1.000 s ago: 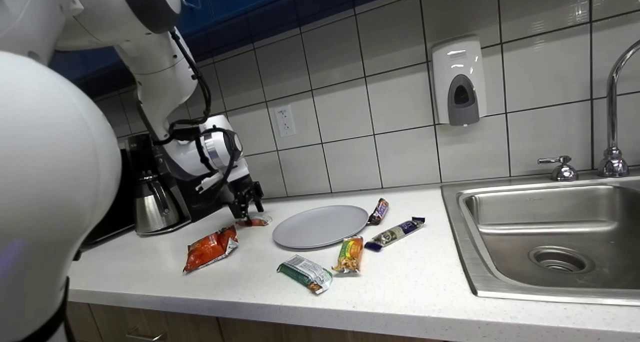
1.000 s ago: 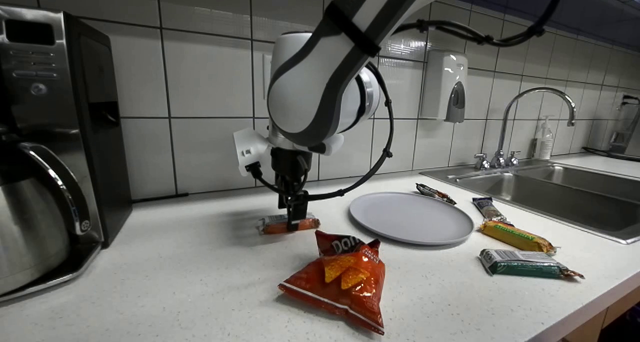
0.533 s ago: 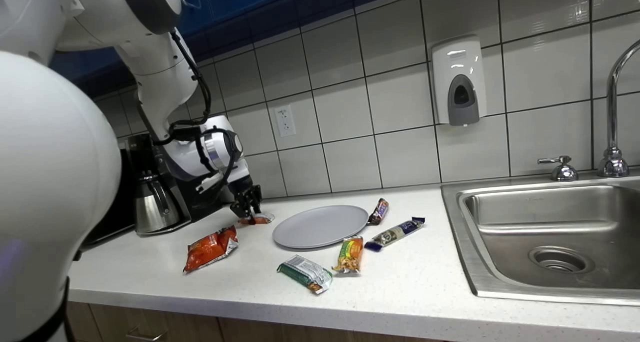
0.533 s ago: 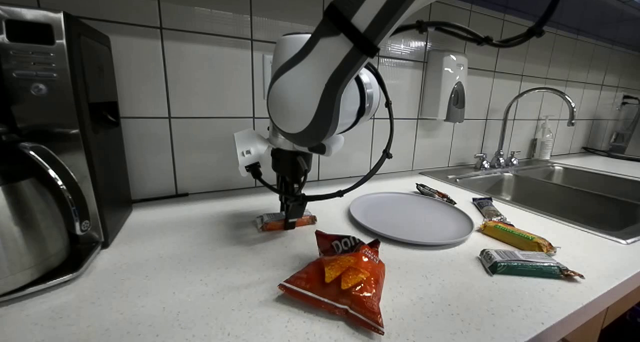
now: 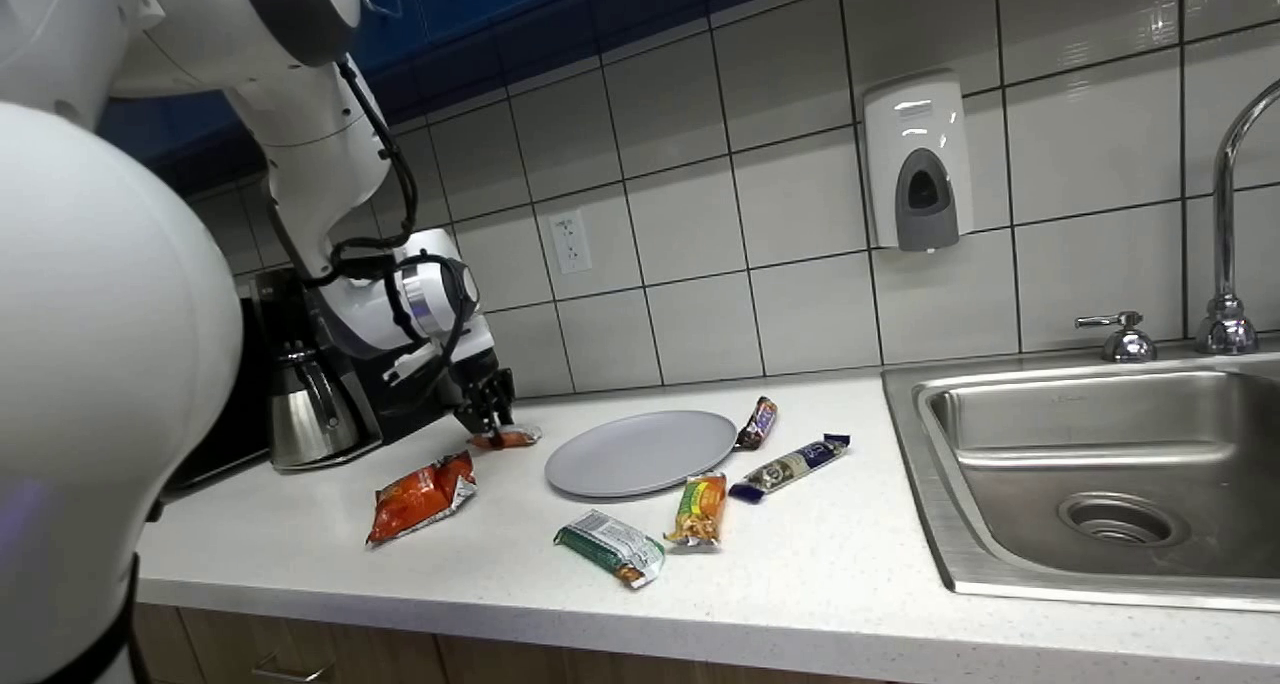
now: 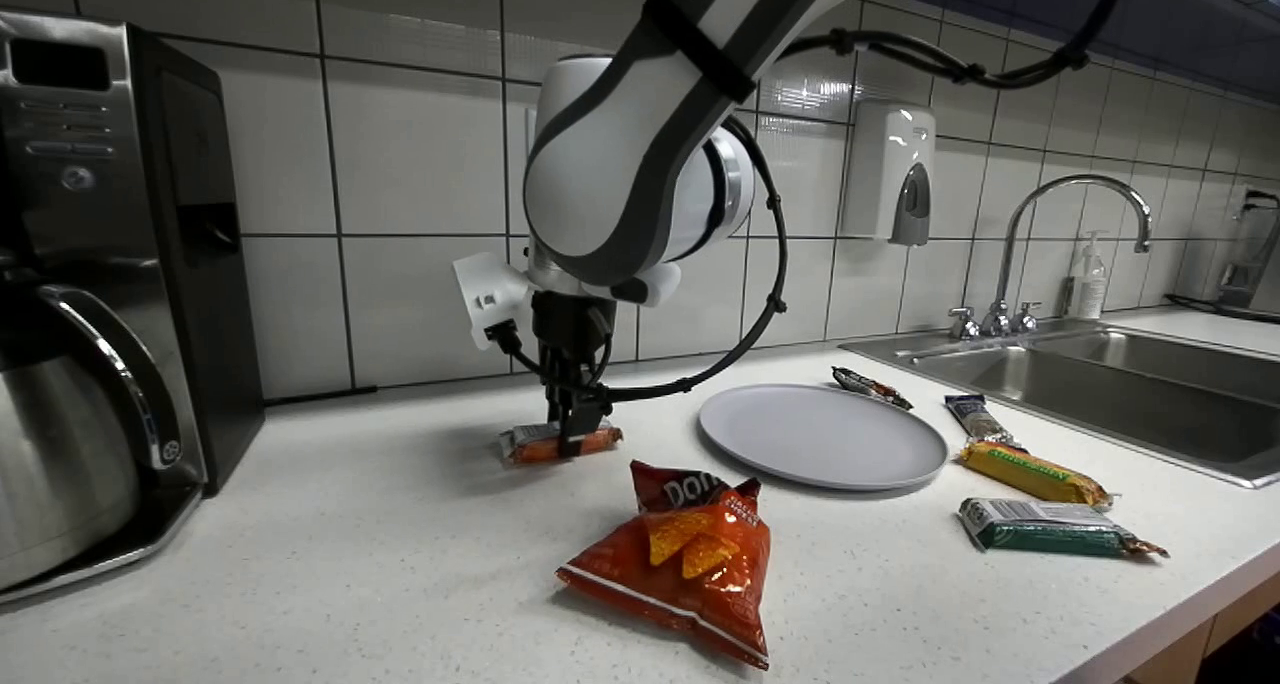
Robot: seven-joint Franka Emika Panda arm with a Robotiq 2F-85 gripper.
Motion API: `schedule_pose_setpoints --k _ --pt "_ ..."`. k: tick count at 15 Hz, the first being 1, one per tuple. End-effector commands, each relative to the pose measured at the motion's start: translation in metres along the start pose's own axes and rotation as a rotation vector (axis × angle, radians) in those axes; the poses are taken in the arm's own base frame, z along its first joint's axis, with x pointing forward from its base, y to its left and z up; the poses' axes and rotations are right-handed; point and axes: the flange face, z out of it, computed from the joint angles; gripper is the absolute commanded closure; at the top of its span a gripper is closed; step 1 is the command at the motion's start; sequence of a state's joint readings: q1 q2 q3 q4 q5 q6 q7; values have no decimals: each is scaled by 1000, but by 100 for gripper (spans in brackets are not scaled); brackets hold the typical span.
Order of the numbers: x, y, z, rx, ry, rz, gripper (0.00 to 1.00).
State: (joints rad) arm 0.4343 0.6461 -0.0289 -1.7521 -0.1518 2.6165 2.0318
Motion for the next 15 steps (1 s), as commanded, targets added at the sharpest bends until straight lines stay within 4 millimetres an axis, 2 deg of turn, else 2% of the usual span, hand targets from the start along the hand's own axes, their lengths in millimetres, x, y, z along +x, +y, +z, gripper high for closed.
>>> schedule_pose_setpoints --k 1,10,15 --pt "-1 4 -25 -17 -31 -61 84" --pt "12 21 -52 -139 33 -167 84" --pt "31 32 -62 -214 76 -179 84"
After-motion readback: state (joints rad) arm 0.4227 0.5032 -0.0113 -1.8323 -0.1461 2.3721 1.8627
